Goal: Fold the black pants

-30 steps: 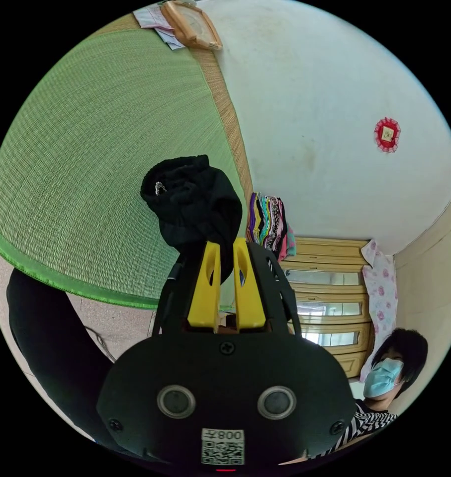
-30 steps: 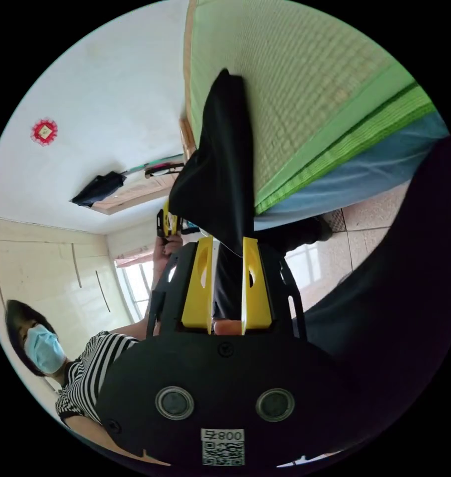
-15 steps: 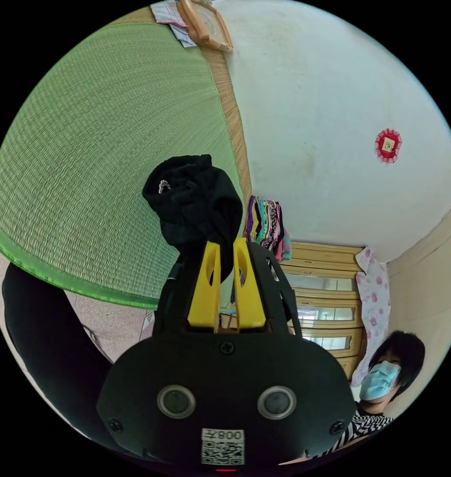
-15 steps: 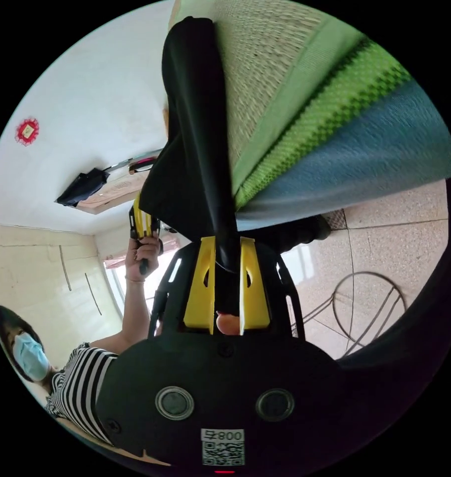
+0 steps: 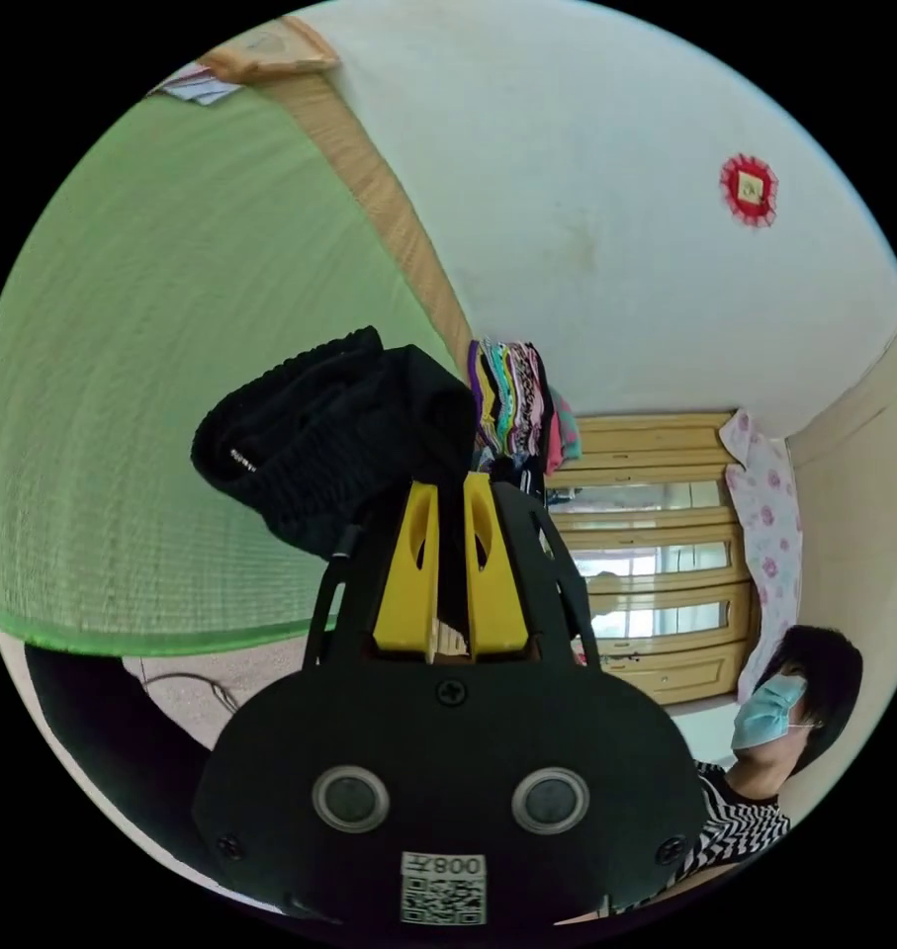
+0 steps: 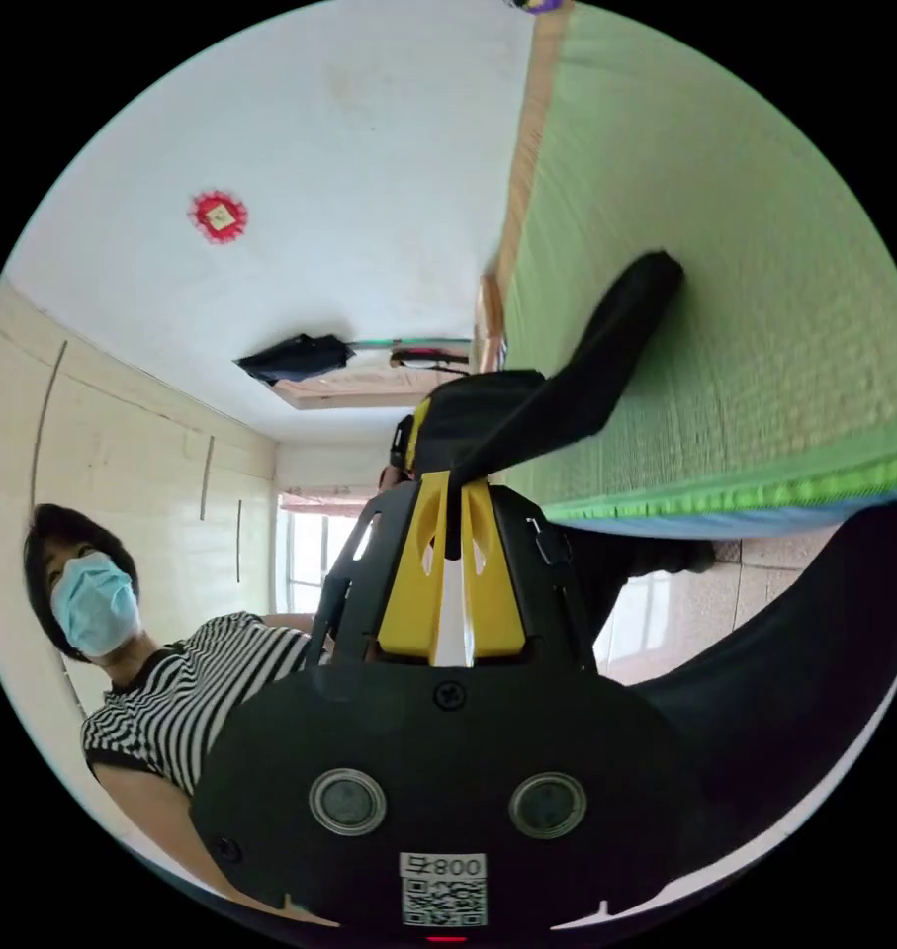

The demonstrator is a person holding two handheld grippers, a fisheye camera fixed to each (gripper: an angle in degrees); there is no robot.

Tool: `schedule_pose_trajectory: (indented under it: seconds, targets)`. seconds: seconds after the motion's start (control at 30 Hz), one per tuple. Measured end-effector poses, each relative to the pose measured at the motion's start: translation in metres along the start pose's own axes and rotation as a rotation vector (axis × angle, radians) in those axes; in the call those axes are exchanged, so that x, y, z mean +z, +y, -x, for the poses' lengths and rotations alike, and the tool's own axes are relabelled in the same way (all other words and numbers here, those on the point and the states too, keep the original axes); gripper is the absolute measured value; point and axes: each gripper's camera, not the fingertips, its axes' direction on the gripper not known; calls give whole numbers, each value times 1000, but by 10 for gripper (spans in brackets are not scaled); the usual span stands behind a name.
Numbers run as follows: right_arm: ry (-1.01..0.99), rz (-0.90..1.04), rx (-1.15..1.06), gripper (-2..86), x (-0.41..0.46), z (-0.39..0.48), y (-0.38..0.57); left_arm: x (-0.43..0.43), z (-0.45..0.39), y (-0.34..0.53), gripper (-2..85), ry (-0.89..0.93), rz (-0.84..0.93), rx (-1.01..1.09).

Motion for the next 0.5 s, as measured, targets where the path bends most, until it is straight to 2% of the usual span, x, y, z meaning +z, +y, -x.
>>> schedule_pose_trajectory:
  seconds: [0.23,0.37,0.5]
  targets:
    - [67,-202,-252,10,-142,86,-33,153,-160,-77,46,168,147,266]
    - [189,-379,-465,10,-253,172,-34,257,-277,-103,45,341,228,434]
    - [317,-555,-620,10,-346,234,-4,341,-353,-106,47,433,306,550]
